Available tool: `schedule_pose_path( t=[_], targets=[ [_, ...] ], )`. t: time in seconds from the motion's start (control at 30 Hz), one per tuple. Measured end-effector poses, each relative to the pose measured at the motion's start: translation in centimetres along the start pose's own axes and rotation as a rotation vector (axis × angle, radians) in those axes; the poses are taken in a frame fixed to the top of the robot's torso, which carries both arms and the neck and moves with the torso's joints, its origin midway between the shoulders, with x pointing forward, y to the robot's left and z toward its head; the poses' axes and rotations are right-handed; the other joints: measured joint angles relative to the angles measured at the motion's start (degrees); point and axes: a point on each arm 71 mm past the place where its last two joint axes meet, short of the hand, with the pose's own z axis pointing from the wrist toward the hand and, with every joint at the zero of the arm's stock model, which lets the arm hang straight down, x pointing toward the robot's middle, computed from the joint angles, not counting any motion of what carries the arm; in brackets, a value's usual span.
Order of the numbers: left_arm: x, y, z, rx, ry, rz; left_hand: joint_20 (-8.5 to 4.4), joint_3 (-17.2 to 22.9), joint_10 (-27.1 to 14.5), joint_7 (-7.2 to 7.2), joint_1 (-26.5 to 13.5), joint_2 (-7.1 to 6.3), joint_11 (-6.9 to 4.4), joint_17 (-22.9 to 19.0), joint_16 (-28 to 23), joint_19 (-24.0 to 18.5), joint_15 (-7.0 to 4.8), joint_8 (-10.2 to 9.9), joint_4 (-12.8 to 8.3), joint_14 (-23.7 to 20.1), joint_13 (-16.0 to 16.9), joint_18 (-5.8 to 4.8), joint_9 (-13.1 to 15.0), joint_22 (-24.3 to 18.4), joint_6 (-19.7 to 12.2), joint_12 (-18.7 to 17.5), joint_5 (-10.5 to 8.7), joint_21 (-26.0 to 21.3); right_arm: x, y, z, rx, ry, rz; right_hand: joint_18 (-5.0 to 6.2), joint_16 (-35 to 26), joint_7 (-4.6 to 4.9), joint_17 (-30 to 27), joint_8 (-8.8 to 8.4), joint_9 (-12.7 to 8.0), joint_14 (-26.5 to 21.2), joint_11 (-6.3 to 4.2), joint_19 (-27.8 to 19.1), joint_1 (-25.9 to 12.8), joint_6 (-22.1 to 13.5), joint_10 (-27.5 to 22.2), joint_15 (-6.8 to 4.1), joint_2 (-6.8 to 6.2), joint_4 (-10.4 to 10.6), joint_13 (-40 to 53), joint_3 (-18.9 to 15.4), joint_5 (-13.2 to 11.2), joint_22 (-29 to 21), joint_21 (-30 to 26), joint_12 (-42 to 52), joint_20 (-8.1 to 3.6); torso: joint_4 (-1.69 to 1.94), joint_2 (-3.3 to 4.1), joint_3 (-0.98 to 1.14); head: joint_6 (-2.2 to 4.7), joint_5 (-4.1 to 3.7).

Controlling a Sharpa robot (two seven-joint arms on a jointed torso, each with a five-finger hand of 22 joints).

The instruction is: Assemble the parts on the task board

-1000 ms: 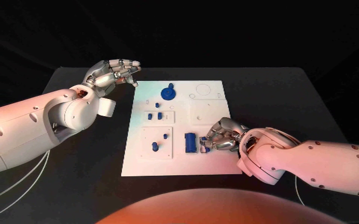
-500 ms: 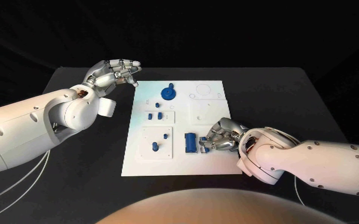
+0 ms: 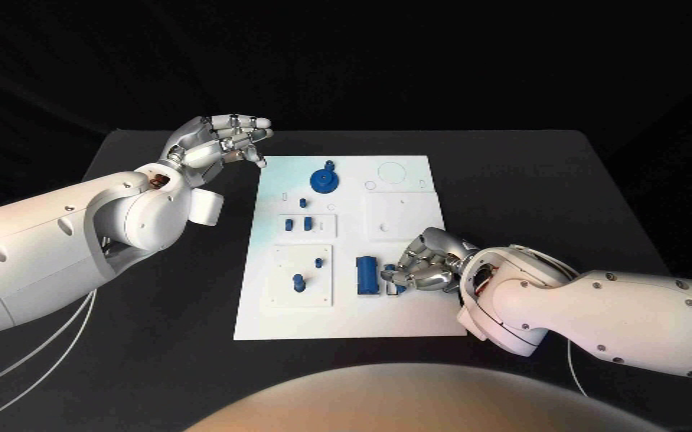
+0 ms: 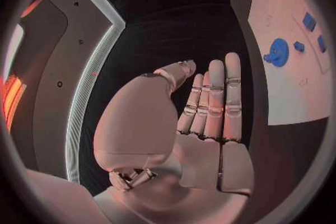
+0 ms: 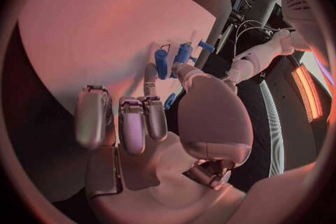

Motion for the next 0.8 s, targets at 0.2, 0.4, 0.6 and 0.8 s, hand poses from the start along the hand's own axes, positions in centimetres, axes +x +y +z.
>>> schedule_pose_path(
  t=[0.2, 0.4, 0.6, 0.8],
  targets=[
    [-0.02, 0.01, 0.0, -0.001, 0.0, 0.001, 0.0, 0.0, 0.0, -0.1, 0.0, 0.0, 0.0, 0.0, 0.0, 0.0, 0.0, 0.0, 0.0, 0.0, -0.04, 0.0, 0.0, 0.0, -0.1, 0.0, 0.0, 0.0, -0.01, -0.01, -0.03, -0.002, 0.001, -0.001, 0.0, 0.0, -0.19, 0.03, 0.0, -0.37, 0.0, -0.21, 0.0, -0.07, 0.2, 0.21, 0.0, 1.95, 0.15, 0.0, -7.64, 0.25, 0.0, 0.0, 0.0, 0.0, 0.01, 0.0, 0.01, 0.0, -0.02],
    [-0.06, 0.02, 0.01, -0.001, -0.001, 0.001, 0.0, 0.0, 0.0, -0.1, 0.0, 0.0, 0.0, 0.0, 0.0, 0.0, 0.0, 0.0, 0.0, 0.0, -0.04, 0.0, 0.0, 0.0, -0.1, 0.0, 0.0, 0.0, 0.0, -0.02, -0.11, -0.004, 0.004, -0.001, 0.0, 0.0, -0.41, 0.03, -0.24, -0.63, 0.0, -0.21, 0.0, 0.79, 0.41, 0.21, 0.0, 3.62, 0.2, -0.01, -12.89, 0.31, -0.01, 0.0, 0.0, 0.0, 0.0, -0.02, 0.0, 0.0, 0.02],
    [-0.11, 0.03, 0.02, -0.002, -0.002, 0.002, 0.0, 0.0, 0.0, -0.1, 0.0, 0.0, 0.0, 0.01, 0.0, 0.0, 0.0, 0.0, 0.0, 0.0, -0.04, 0.0, 0.0, -0.01, -0.1, 0.0, 0.0, 0.0, -0.09, -0.14, -0.35, -0.006, 0.007, -0.001, 0.0, 0.22, -0.35, 0.02, -0.25, -0.76, 0.0, -0.21, 0.0, 0.81, 0.56, 0.21, 0.0, 4.21, 0.19, -0.01, -13.59, 0.31, -0.01, 0.0, 0.0, 0.0, 0.01, -0.03, 0.01, 0.0, 0.03],
    [-0.15, 0.04, 0.02, -0.003, -0.003, 0.002, 0.21, 0.0, 0.0, -0.1, 0.0, 0.0, 0.0, 0.01, 0.0, -0.21, 0.0, 0.22, 0.0, 0.0, -0.04, 0.0, -0.01, -0.01, -0.1, 0.0, 0.0, 0.0, -0.22, -0.32, -0.73, -0.006, 0.012, -0.001, 0.0, 0.22, -0.31, 0.02, -0.25, -0.75, 0.0, -0.21, 0.0, -0.22, 0.72, 0.21, 0.0, 5.68, 0.2, -0.01, -14.37, 0.31, -0.01, 0.26, 0.0, 0.0, -0.02, -0.03, 0.01, 0.0, 0.1]
  ],
)
